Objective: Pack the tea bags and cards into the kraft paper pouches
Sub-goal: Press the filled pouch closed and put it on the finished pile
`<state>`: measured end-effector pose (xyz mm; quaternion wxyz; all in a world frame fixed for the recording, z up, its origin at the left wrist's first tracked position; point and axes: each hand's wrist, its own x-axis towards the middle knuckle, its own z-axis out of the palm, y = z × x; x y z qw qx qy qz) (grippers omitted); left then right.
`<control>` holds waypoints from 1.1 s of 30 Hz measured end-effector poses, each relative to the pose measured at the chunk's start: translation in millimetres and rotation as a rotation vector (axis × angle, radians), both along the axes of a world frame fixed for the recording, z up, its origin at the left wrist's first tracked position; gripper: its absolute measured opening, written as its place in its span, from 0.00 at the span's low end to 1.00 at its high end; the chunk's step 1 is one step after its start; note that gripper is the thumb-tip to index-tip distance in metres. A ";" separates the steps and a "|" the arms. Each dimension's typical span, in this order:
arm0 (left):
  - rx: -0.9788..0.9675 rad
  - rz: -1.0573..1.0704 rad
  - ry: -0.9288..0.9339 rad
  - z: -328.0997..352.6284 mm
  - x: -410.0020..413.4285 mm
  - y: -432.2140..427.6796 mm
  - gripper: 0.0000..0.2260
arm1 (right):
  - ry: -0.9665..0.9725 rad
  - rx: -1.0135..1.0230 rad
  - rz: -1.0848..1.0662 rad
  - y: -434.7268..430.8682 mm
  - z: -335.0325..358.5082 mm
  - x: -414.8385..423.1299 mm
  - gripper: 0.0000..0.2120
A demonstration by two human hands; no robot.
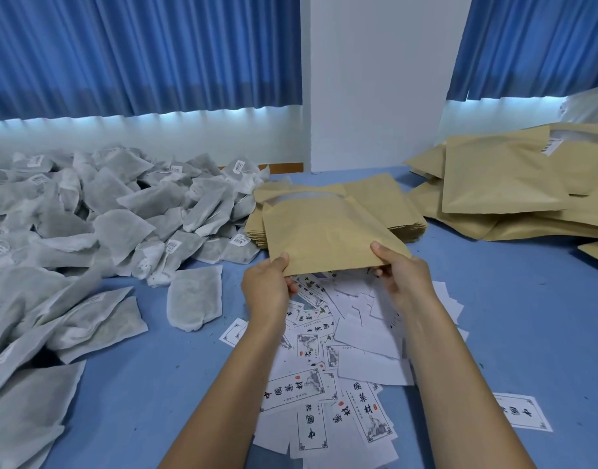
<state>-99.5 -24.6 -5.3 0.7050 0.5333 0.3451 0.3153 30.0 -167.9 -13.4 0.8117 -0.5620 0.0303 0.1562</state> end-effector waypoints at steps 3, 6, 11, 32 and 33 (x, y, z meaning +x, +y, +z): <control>0.136 0.049 0.006 0.6 -2.4 3.6 0.09 | 0.032 -0.099 0.025 -0.6 2.7 0.8 0.07; 0.259 0.086 0.053 -0.3 -9.4 12.1 0.10 | -0.166 -0.309 0.091 2.3 3.5 -5.2 0.12; 0.263 -0.006 0.036 6.8 -6.1 17.1 0.07 | -0.335 -0.330 0.056 -4.3 12.8 -12.9 0.16; 0.285 -0.500 -0.095 39.7 151.9 -197.0 0.06 | -0.082 0.091 -0.753 -233.7 9.3 19.7 0.15; 0.300 -0.538 -0.104 42.4 159.7 -207.8 0.06 | -0.076 0.125 -0.791 -241.8 8.5 22.7 0.15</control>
